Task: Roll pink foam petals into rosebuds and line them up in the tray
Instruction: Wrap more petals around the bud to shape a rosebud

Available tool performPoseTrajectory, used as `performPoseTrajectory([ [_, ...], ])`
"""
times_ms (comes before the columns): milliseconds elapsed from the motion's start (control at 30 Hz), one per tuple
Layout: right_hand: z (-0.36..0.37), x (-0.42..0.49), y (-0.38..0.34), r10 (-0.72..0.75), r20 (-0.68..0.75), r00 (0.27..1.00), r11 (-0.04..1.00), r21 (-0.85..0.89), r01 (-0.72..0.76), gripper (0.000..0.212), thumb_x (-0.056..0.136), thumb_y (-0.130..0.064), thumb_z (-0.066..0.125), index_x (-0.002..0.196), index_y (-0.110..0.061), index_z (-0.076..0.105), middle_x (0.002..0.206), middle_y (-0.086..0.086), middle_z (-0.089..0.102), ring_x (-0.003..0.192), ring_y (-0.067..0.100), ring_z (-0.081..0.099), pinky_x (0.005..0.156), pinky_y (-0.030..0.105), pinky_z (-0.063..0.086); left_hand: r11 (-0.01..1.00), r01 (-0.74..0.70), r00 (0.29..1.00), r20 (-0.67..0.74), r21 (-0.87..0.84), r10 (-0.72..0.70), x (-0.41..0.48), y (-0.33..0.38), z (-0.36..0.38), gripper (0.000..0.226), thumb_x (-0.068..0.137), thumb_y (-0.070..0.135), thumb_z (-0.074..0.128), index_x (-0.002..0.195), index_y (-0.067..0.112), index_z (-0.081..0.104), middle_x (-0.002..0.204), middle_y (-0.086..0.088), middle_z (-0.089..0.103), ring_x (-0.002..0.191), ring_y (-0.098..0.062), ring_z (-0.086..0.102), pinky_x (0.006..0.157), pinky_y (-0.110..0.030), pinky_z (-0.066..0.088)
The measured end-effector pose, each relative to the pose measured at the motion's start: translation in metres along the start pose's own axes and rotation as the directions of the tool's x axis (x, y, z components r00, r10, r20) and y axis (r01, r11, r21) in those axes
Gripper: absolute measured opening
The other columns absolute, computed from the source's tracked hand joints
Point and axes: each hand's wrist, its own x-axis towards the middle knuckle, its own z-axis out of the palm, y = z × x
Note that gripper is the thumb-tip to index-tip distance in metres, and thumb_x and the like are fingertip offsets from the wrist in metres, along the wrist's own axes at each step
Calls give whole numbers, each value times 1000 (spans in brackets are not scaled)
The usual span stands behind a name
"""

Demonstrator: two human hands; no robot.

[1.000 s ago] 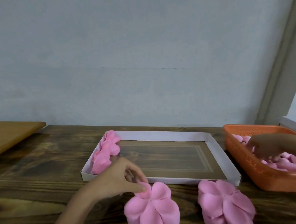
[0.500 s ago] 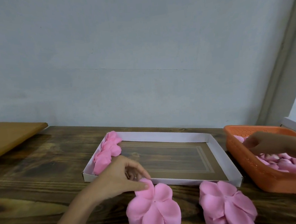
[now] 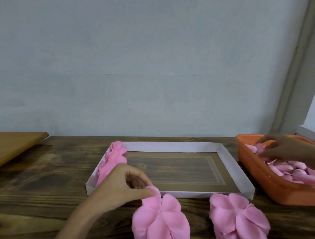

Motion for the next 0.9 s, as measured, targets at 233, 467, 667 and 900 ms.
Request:
performPoseTrajectory([
  [233, -4, -56, -60, -157, -309, 938, 896, 354, 267, 43, 79, -20, 84, 120, -16, 72, 98, 9, 79, 80, 28, 76, 68, 31, 64, 997, -7, 1000, 2, -71, 7, 0, 4, 2, 12, 79, 17, 87, 76, 19, 76, 74, -1, 68, 70, -10, 56, 67, -25, 46],
  [467, 80, -154, -145, -575, -117, 810, 592, 624, 510, 25, 80, -15, 81, 97, 0, 70, 109, 11, 75, 101, 23, 74, 91, 24, 58, 874, 106, 986, -61, -475, -152, 1, 12, 10, 15, 87, 18, 72, 75, 22, 64, 74, 0, 61, 72, -11, 61, 67, -28, 55],
  [667, 148, -149, -174, -540, -51, 840, 629, 640, 443, 16, 90, -13, 77, 104, -10, 71, 100, 6, 78, 92, 23, 76, 87, 46, 63, 683, 86, 974, -84, -726, -211, 6, 13, 18, 5, 101, 8, 53, 97, 6, 56, 95, -18, 67, 91, -35, 71, 77, -49, 62],
  [900, 184, -123, -176, -518, -198, 832, 636, 561, 529, 11, 92, -12, 76, 100, -14, 69, 97, -1, 77, 93, 15, 75, 82, 33, 62, 530, -24, 973, -141, -848, -183, 10, 1, 25, 6, 92, 8, 55, 87, 8, 53, 103, -26, 64, 103, -43, 70, 73, -43, 62],
])
